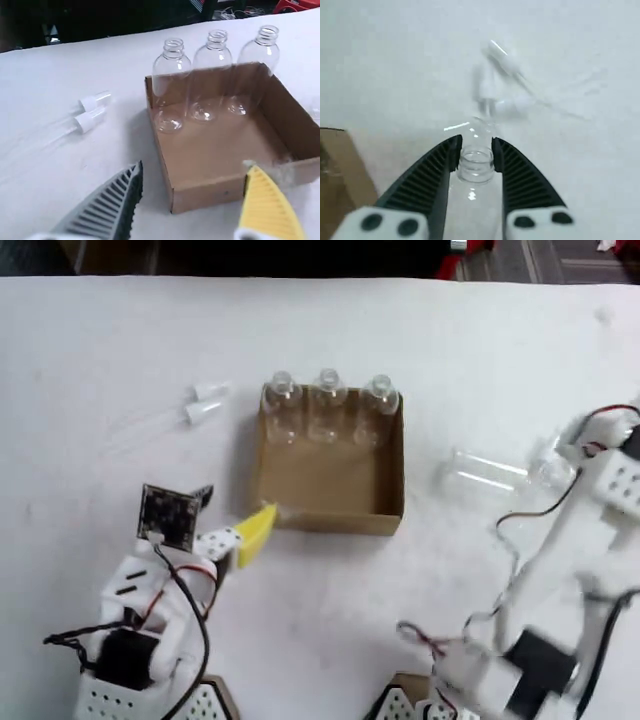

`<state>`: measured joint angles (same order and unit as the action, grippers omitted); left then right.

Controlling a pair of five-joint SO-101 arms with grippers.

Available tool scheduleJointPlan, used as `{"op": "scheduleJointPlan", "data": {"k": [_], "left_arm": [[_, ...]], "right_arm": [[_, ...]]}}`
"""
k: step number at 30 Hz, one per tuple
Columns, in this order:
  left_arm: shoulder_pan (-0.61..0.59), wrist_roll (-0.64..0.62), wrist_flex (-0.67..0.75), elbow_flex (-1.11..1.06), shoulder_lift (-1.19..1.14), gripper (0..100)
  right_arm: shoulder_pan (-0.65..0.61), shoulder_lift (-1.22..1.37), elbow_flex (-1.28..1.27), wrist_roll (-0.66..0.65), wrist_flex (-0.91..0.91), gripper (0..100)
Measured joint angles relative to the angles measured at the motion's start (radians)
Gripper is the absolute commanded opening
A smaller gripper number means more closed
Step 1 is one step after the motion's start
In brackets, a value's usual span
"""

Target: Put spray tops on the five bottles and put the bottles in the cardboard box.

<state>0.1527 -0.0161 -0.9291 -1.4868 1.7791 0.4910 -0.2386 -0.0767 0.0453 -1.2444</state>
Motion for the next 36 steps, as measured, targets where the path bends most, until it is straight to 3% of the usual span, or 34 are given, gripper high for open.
{"op": "scheduleJointPlan", "data": {"k": [7,14,17,27,36], "left_arm": [[0.091,0.0,-0.12,0.041,0.0,34],[0.109,0.0,-0.192,0.124,0.003,34],[0.146,0.0,-0.264,0.183,0.02,34],[0.167,0.0,-0.269,0.186,0.02,34],[0.167,-0.002,-0.229,0.181,0.02,34]], "right_arm": [[-0.293,-0.417,0.0,-0.02,-0.026,1.6],[-0.624,-0.624,-0.115,-0.02,0.015,1.6],[-0.681,-0.663,-0.219,-0.02,0.103,1.6],[-0.786,-0.68,-0.534,-0.02,0.448,1.6],[-0.97,-0.678,-0.632,-0.02,0.577,1.6]]}}
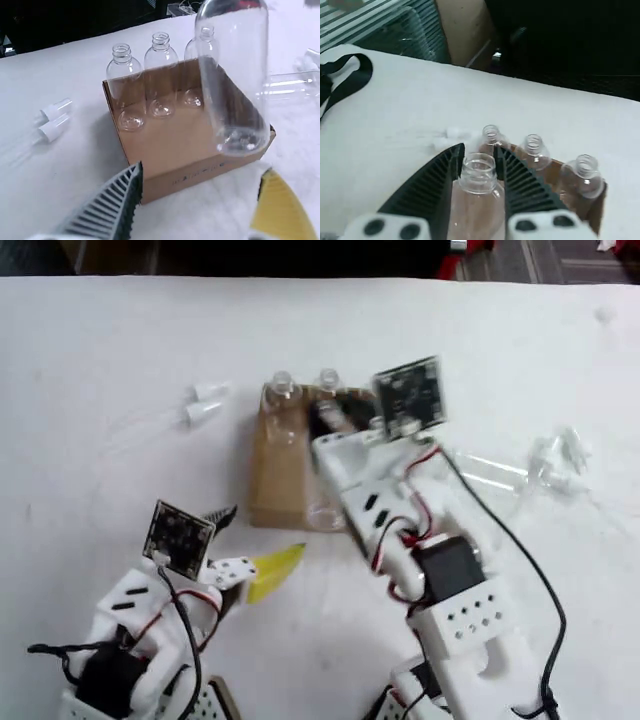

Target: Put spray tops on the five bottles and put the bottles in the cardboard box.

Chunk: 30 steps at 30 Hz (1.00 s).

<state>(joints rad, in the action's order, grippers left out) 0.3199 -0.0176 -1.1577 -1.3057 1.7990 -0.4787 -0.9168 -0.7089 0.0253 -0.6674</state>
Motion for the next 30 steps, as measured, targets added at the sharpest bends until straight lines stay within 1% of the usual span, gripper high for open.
{"op": "scheduleJointPlan", "data": {"k": [3,6,21,24,30], "left_arm": [[-0.006,-0.023,0.072,-0.049,-0.003,34],[-0.035,-0.031,0.117,-0.072,-0.015,34],[-0.051,-0.035,0.13,-0.078,-0.018,34],[-0.08,-0.035,0.13,-0.078,-0.018,34],[-0.12,-0.035,0.13,-0.078,-0.018,34]], "right_arm": [[-0.095,-0.002,0.0,-0.006,-0.043,1.6],[-0.133,-0.002,0.0,-0.009,-0.078,1.6],[-0.141,-0.002,0.0,-0.011,-0.146,1.6],[-0.141,-0.002,0.0,-0.011,-0.172,1.6],[-0.141,-0.002,0.0,-0.069,-0.175,1.6]]}}
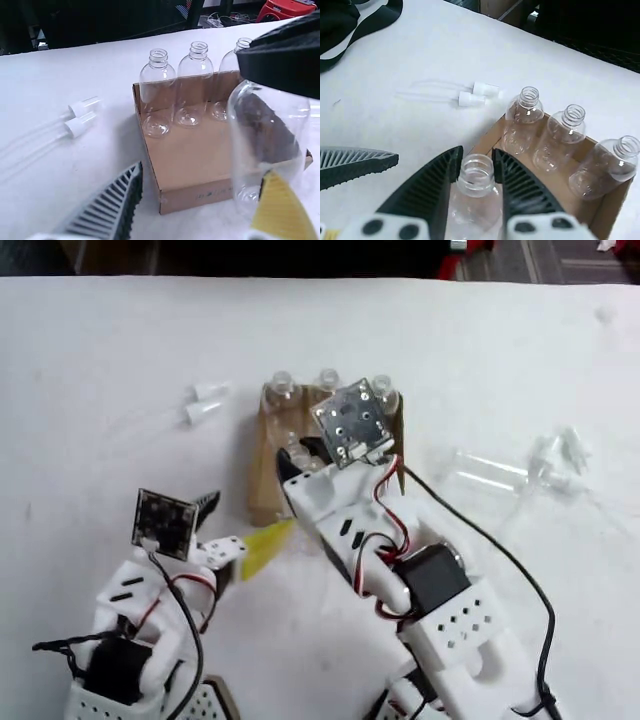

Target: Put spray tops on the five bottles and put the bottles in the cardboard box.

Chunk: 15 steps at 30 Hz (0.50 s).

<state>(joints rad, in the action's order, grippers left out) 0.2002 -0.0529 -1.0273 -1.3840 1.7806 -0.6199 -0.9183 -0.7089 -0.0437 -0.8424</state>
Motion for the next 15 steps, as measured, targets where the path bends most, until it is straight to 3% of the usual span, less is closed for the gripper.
{"op": "scheduleJointPlan", "data": {"k": [7,15], "left_arm": [[-0.005,0.0,0.0,0.0,0.0,34],[-0.005,0.0,0.0,-0.009,0.0,34]], "right_arm": [[-0.008,0.0,0.0,-0.009,0.0,1.6],[-0.115,0.0,0.002,-0.049,-0.021,1.6]]}}
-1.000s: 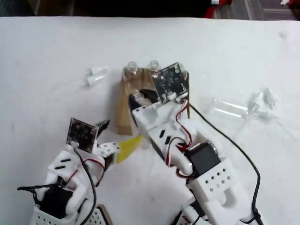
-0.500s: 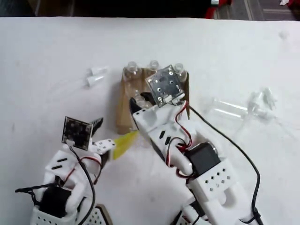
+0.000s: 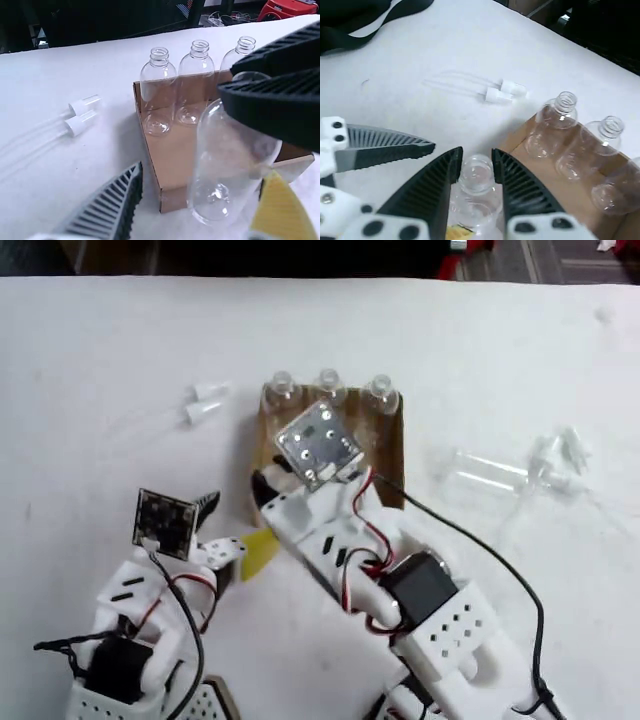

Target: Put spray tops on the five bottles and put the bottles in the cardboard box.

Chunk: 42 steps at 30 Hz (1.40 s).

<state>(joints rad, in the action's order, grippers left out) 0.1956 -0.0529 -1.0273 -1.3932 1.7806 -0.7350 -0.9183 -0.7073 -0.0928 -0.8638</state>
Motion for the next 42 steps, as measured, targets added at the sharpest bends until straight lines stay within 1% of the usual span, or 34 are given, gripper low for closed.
{"op": "scheduleJointPlan", "data": {"k": [4,9,18,22,25,30,42], "left_arm": [[0.0,0.0,0.058,-0.046,-0.002,34],[0.0,0.0,0.074,-0.054,-0.002,34],[0.0,0.0,0.074,-0.054,-0.002,34],[0.0,0.0,0.074,-0.054,-0.002,34],[-0.003,0.0,0.074,-0.054,-0.002,34],[-0.005,0.0,0.074,-0.054,-0.002,34],[-0.005,0.0,0.074,-0.054,-0.002,34]], "right_arm": [[-0.023,0.0,0.012,-0.006,-0.015,1.6],[-0.014,0.0,0.015,-0.009,-0.015,1.6],[0.152,0.011,0.015,-0.015,0.13,1.6],[0.19,0.101,0.015,-0.015,0.199,1.6],[0.198,0.192,0.015,-0.023,0.262,1.6],[0.196,0.308,0.015,-0.087,0.334,1.6],[0.206,0.419,0.015,-0.097,0.345,1.6]]}}
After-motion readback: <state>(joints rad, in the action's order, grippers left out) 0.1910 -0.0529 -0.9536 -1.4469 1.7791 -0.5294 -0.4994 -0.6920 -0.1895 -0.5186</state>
